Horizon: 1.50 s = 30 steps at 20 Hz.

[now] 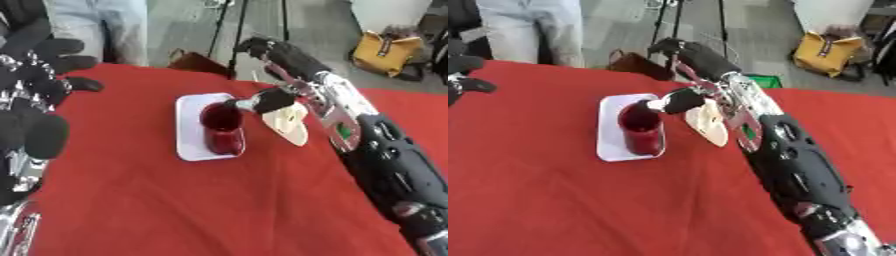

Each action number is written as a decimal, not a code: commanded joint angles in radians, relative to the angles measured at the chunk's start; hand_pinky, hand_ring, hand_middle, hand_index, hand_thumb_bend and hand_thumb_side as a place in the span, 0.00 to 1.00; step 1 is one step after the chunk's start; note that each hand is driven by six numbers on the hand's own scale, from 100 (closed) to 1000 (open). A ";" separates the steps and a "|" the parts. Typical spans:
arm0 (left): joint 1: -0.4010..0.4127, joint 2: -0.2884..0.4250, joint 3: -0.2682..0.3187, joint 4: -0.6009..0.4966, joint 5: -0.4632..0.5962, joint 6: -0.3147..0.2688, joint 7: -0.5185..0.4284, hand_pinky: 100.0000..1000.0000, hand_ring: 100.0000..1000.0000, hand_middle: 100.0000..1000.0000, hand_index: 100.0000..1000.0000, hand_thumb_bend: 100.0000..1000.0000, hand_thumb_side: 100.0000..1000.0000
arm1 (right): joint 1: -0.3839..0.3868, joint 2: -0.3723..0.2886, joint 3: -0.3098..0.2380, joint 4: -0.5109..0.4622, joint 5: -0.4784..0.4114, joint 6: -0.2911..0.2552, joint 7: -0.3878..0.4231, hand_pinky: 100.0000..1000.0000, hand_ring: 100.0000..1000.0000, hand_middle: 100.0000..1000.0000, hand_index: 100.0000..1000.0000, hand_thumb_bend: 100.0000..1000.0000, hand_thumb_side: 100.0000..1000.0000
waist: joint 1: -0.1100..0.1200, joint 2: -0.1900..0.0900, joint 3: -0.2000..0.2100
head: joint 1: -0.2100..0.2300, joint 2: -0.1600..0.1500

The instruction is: Pick up objects on the table and place them in the box.

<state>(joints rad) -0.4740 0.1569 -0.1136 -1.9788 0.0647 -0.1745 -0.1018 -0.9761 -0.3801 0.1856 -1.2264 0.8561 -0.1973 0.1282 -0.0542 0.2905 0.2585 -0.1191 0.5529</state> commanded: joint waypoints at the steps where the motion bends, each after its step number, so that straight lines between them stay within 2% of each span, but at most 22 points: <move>1: 0.000 0.019 0.009 -0.021 -0.005 -0.002 0.009 0.62 0.74 0.72 0.92 0.63 0.48 | -0.004 -0.055 -0.028 -0.101 -0.100 0.037 -0.013 0.67 0.74 0.85 0.93 0.66 0.64 | 0.013 -0.027 -0.020 | 0.022 -0.007; 5: 0.016 0.032 0.022 -0.021 -0.016 -0.001 0.025 0.62 0.75 0.72 0.92 0.62 0.49 | 0.026 -0.084 -0.045 -0.199 -0.212 0.074 -0.002 0.63 0.71 0.83 0.92 0.65 0.63 | 0.029 -0.033 -0.074 | 0.049 -0.004; 10: 0.034 0.040 0.034 -0.021 -0.030 0.002 0.041 0.62 0.75 0.72 0.92 0.61 0.50 | 0.037 -0.074 -0.043 -0.244 -0.234 0.087 0.021 0.63 0.71 0.83 0.92 0.64 0.63 | 0.043 -0.037 -0.115 | 0.068 -0.001; 15: 0.064 0.054 0.059 -0.021 -0.053 0.013 0.066 0.62 0.76 0.72 0.92 0.60 0.51 | 0.083 -0.075 -0.047 -0.287 -0.294 0.088 0.032 0.58 0.68 0.81 0.91 0.64 0.63 | 0.072 -0.045 -0.180 | 0.102 0.004; 26: 0.093 0.056 0.079 -0.010 -0.088 0.023 0.097 0.61 0.76 0.72 0.91 0.57 0.53 | 0.160 -0.087 -0.063 -0.378 -0.416 0.108 0.038 0.52 0.63 0.78 0.88 0.62 0.64 | 0.106 -0.054 -0.249 | 0.132 0.008; 30: 0.095 0.054 0.080 -0.009 -0.091 0.022 0.101 0.61 0.76 0.72 0.91 0.57 0.53 | 0.169 -0.088 -0.062 -0.394 -0.429 0.114 0.043 0.51 0.63 0.78 0.88 0.62 0.64 | 0.109 -0.055 -0.253 | 0.134 0.000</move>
